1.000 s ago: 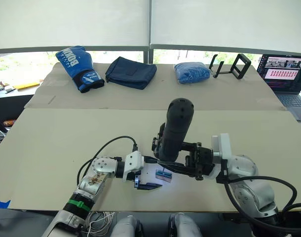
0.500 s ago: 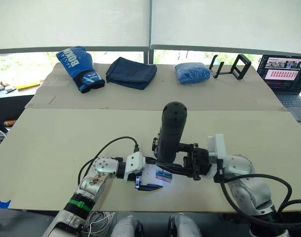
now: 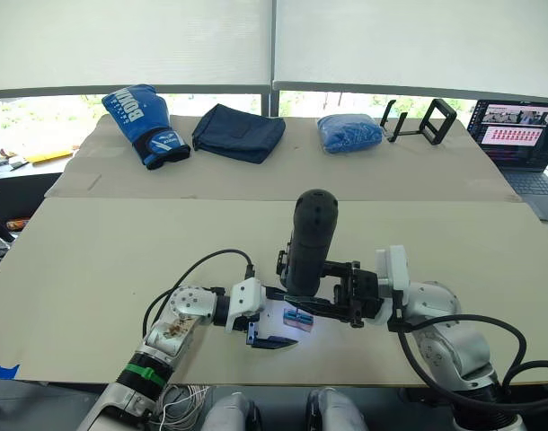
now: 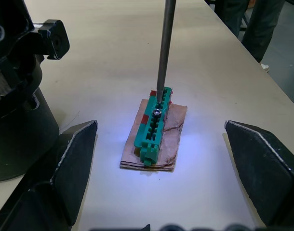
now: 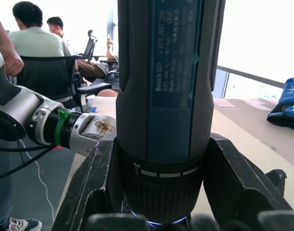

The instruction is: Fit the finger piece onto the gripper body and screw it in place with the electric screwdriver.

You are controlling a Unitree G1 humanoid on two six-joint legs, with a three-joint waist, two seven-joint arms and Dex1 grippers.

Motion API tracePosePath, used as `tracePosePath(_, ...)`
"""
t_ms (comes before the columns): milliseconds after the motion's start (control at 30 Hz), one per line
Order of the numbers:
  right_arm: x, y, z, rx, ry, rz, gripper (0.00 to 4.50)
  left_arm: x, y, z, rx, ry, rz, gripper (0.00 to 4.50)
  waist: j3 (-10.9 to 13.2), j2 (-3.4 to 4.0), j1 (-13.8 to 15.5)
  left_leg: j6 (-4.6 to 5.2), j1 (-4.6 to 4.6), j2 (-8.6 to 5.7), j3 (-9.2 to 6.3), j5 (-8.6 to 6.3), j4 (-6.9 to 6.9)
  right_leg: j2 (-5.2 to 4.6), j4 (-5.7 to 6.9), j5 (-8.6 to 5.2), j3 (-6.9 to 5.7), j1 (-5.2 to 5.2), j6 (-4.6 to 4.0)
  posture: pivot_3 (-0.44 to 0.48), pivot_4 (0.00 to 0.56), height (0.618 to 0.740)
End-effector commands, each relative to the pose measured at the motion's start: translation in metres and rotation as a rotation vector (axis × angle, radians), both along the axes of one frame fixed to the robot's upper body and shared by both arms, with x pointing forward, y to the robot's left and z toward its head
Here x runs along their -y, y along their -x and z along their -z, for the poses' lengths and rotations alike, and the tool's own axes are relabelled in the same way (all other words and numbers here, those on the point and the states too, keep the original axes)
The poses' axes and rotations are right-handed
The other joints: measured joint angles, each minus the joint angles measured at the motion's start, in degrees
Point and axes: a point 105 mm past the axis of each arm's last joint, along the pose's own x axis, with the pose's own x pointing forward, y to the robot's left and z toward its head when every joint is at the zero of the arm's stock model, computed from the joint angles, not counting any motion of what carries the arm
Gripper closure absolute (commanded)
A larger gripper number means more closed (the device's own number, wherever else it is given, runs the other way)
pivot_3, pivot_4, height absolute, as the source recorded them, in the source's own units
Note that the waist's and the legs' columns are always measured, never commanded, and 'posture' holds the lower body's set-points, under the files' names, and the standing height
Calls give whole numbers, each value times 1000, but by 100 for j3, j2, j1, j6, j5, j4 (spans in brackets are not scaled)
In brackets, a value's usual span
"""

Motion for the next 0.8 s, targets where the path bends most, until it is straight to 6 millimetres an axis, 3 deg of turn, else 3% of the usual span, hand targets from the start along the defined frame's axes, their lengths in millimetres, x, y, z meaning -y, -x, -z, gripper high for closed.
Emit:
tracePosePath(33,1,5,-12,69,-29,-10,2586,-1,7,13,-42,-27,10,47,0,0,0,0,0,0,0,0,0,0,0,0,0,0,0,0,150,740)
tracePosePath(800,0,6,-11,64,-30,-5,2586,0,5,16,-47,-30,-2,47,-1,1,1,0,5,0,-1,0,0,-1,0,0,1,4,0,0,150,740)
